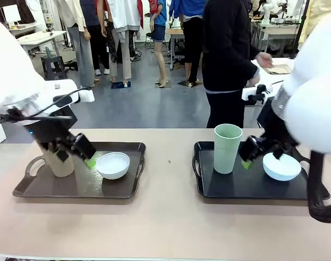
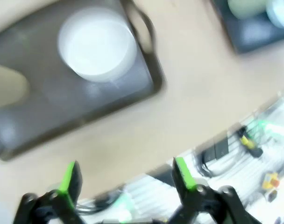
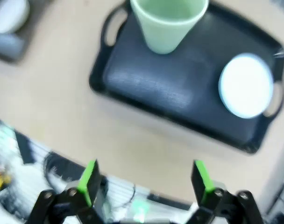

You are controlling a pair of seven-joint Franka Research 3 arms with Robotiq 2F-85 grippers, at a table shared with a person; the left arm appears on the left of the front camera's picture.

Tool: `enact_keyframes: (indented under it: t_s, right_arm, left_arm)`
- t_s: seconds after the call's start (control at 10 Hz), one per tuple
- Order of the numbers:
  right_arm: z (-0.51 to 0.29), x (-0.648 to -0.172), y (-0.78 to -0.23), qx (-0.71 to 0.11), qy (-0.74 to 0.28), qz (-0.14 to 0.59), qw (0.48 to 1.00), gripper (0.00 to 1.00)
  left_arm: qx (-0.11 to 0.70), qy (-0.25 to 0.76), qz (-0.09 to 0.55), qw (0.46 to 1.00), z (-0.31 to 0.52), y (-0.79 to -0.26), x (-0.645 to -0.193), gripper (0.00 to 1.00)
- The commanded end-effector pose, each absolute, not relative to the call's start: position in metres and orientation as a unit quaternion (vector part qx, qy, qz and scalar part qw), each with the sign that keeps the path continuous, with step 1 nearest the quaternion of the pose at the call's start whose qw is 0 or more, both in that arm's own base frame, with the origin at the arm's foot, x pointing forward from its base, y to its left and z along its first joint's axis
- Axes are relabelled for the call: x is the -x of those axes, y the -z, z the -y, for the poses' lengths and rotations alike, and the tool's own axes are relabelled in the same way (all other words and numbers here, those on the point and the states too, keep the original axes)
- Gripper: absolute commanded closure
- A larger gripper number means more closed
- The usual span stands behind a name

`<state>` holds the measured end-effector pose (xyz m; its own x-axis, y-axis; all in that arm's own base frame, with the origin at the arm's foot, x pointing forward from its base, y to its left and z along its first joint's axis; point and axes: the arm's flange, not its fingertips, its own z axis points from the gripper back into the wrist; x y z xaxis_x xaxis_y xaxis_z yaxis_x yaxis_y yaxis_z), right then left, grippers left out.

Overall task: Set up a tray with a mat and arrange the tableware.
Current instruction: Pick up the Picnic Bowl and Reusable plastic cup from the Handle tray in front of the human's position and hold them in the air.

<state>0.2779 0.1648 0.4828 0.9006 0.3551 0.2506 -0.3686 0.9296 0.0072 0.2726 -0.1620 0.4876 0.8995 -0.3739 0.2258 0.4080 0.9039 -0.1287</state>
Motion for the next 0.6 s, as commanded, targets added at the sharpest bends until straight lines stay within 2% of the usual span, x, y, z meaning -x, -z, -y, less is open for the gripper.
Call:
enact_keyframes:
  t_s: [0.0,0.2,0.3,0.4,0.5]
  right_arm:
    - [-0.169,-0.301,-0.473,-0.014,-0.181,0.160,0.970,0.00]
    - [-0.169,-0.301,-0.473,-0.014,-0.181,0.160,0.970,0.00]
    - [-0.165,-0.279,-0.486,-0.025,-0.183,0.135,0.973,0.00]
    - [-0.159,-0.299,-0.485,-0.243,-0.196,0.034,0.949,0.00]
    - [-0.127,-0.307,-0.490,-0.387,-0.151,0.003,0.909,0.00]
  left_arm:
    - [0.059,0.184,0.146,0.970,0.153,-0.475,-0.309,0.00]
    - [0.059,0.184,0.146,0.970,0.153,-0.475,-0.309,0.00]
    - [0.059,0.184,0.146,0.970,0.153,-0.475,-0.309,0.00]
    - [0.077,0.186,0.128,0.971,0.152,-0.485,-0.292,0.00]
    - [0.191,0.199,0.128,0.953,0.142,-0.479,-0.300,0.00]
